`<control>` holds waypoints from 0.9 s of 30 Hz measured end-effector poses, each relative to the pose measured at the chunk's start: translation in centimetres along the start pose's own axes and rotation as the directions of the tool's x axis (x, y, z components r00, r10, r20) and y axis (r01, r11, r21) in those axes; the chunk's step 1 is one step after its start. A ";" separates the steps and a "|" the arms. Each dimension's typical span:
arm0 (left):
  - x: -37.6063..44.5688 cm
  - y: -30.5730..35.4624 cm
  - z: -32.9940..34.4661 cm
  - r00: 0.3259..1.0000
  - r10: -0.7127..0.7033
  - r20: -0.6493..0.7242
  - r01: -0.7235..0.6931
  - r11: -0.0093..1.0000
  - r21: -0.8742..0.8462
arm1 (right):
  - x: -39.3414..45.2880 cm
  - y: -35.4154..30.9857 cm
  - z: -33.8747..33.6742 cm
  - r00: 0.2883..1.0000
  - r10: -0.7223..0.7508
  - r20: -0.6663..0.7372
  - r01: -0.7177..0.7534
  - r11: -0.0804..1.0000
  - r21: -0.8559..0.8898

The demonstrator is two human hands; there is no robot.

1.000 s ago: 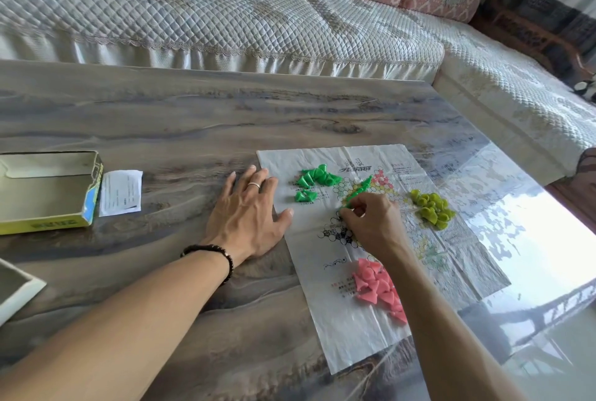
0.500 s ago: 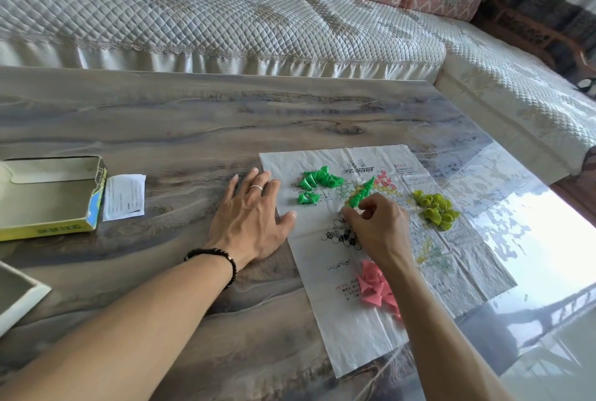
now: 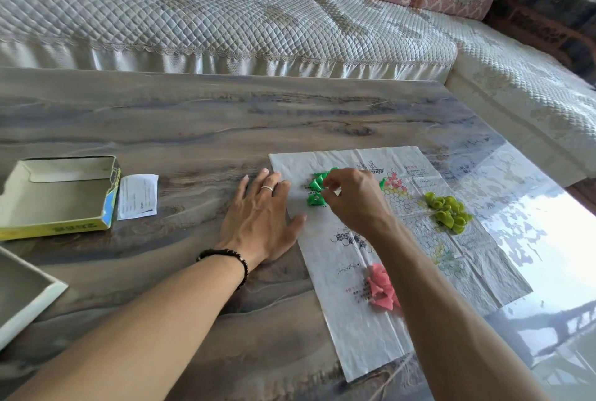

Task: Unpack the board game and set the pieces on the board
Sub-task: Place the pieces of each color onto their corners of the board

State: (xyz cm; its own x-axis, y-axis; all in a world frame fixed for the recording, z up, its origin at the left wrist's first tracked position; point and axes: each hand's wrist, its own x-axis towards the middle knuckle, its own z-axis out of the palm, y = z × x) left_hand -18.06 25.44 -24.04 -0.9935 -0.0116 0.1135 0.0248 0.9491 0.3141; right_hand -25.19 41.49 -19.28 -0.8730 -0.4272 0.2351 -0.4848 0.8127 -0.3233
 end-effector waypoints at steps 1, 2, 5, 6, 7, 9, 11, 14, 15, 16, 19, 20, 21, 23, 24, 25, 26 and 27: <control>0.0 0.0 0.0 1.000 0.003 0.000 -0.003 1.000 0.002 | 0.3 -0.1 0.2 1.000 0.010 0.029 -0.010 1.000 -0.004; 0.0 -0.1 0.0 1.000 0.005 0.002 -0.005 1.000 0.000 | 0.4 -0.2 0.4 0.998 0.017 0.055 -0.016 1.000 -0.008; 0.0 -0.1 0.0 1.000 0.009 -0.002 -0.009 1.000 -0.009 | 0.7 -0.4 0.7 0.993 0.039 0.109 -0.036 0.999 -0.027; 0.0 -0.1 0.0 1.000 0.008 -0.003 -0.008 1.000 -0.013 | 0.8 -0.5 0.7 0.990 0.048 0.132 -0.044 0.999 -0.031; 0.0 -0.1 0.0 1.000 0.008 -0.003 -0.008 1.000 -0.014 | 0.9 -0.5 0.6 0.985 0.055 0.161 -0.051 0.998 -0.033; -0.1 -0.1 0.0 1.000 0.006 0.002 -0.006 1.000 -0.010 | 0.9 -0.7 0.3 0.976 0.050 0.212 -0.043 0.998 -0.039; -0.1 0.0 0.0 1.000 0.005 0.000 -0.005 1.000 -0.014 | 0.8 -0.8 -0.3 0.978 0.034 0.207 -0.036 0.999 0.006; -0.1 0.0 -0.2 1.000 0.006 0.000 -0.006 0.999 -0.035 | 1.0 -0.3 -2.0 0.979 0.053 0.195 -0.083 0.985 0.150; -0.1 0.0 -0.2 1.000 0.008 0.001 -0.008 0.999 -0.038 | 1.2 0.1 -2.6 0.980 0.065 0.190 -0.100 0.978 0.183; -0.1 0.0 -0.2 1.000 0.009 0.003 -0.008 0.999 -0.038 | 1.4 0.6 -3.2 0.983 0.076 0.169 -0.110 0.974 0.199; -0.1 0.0 -0.1 1.000 0.004 0.003 -0.004 1.000 -0.025 | 2.1 2.2 -5.1 0.992 0.103 0.074 -0.114 0.978 0.172; -0.2 0.0 -0.1 1.000 0.003 0.003 -0.003 1.000 -0.020 | 2.2 2.7 -5.7 0.991 0.120 0.059 -0.128 0.981 0.146; -0.2 0.0 -0.1 1.000 0.003 0.003 -0.003 1.000 -0.016 | 2.3 3.2 -6.2 0.988 0.141 0.056 -0.147 0.982 0.120; -0.2 -0.1 0.0 1.000 0.004 0.000 -0.004 1.000 -0.010 | 2.4 4.3 -6.9 0.980 0.188 0.070 -0.192 0.979 0.064; -0.1 -0.1 0.0 1.000 0.005 -0.002 -0.005 1.000 -0.009 | 2.4 4.7 -7.1 0.976 0.206 0.076 -0.208 0.977 0.033; -0.1 -0.1 0.0 1.000 0.006 -0.004 -0.006 1.000 -0.008 | 2.4 5.1 -7.1 0.973 0.214 0.082 -0.214 0.977 0.000; -0.1 -0.1 0.0 1.000 0.007 -0.005 -0.007 1.000 -0.007 | 2.4 5.3 -7.1 0.973 0.215 0.087 -0.213 0.977 -0.032; -0.1 -0.1 0.0 1.000 0.008 -0.006 -0.008 1.000 -0.004 | 2.5 5.4 -7.0 0.973 0.213 0.093 -0.209 0.976 -0.055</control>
State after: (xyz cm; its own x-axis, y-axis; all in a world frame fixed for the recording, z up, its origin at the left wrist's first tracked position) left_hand -18.00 25.35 -24.10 -0.9926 -0.0057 0.1214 0.0334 0.9477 0.3174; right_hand -29.62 47.58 -14.01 -0.9573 -0.2792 0.0750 -0.2884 0.9044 -0.3143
